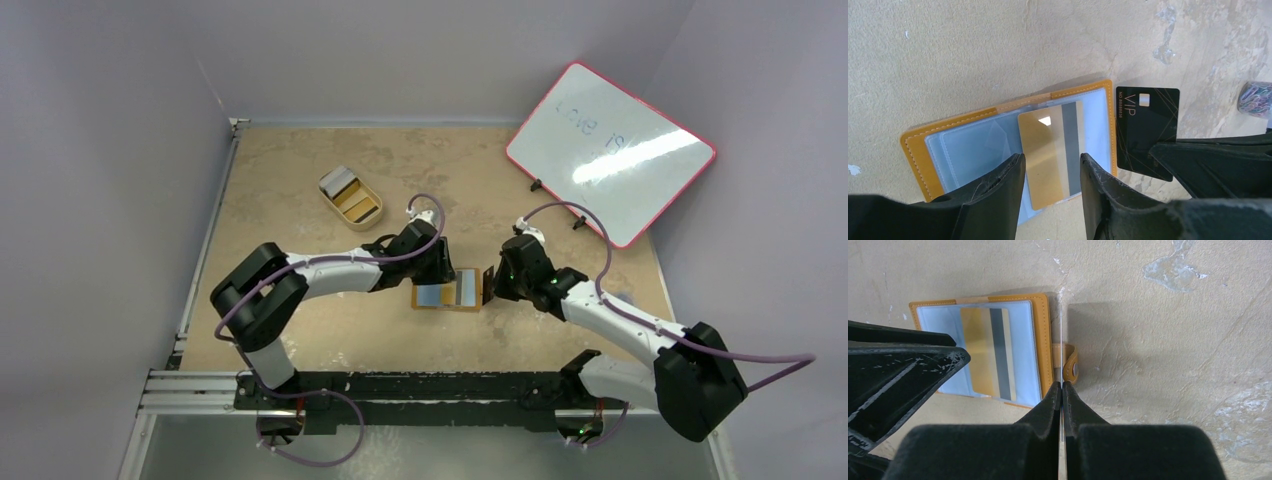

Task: Put the credit cards into the card holder
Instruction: Insert the credit card into the card holder.

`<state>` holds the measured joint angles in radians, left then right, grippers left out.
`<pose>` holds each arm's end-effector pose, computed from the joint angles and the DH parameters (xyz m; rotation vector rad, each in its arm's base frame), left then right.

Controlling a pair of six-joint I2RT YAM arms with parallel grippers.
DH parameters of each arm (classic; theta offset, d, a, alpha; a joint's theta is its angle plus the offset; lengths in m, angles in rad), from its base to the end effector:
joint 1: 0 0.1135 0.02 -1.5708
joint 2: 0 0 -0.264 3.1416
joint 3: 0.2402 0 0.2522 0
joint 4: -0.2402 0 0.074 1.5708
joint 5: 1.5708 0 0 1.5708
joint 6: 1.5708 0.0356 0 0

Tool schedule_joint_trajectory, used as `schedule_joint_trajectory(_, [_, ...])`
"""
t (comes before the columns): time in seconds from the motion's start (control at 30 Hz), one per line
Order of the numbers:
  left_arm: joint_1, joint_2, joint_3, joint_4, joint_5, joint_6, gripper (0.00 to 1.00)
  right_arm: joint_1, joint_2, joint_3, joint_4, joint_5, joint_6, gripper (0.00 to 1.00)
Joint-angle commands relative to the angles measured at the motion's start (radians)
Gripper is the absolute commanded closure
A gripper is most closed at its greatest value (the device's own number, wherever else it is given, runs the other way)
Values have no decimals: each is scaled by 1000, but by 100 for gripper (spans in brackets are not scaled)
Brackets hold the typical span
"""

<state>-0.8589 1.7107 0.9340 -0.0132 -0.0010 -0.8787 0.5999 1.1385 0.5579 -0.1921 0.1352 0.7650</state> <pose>0.2291 -0.2655 0.1682 -0.0255 2.5227 -0.7920 0.1887 0.1233 0.1927 0.2654 2.3790 0.5106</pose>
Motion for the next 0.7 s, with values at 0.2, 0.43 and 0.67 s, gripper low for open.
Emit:
schedule_joint_trajectory(0.2, [-2,47,-10,82,17,-18,55,1,0,-7,35,-12,-10,100])
schedule_joint_trajectory(0.43, [-20,33,-47,180,67,-91,56,1,-2,-16,46,-20,-13,100])
schedule_joint_trajectory(0.67, [-36,32,-75,276,101,-162,56,1,9,-22,57,-25,-9,100])
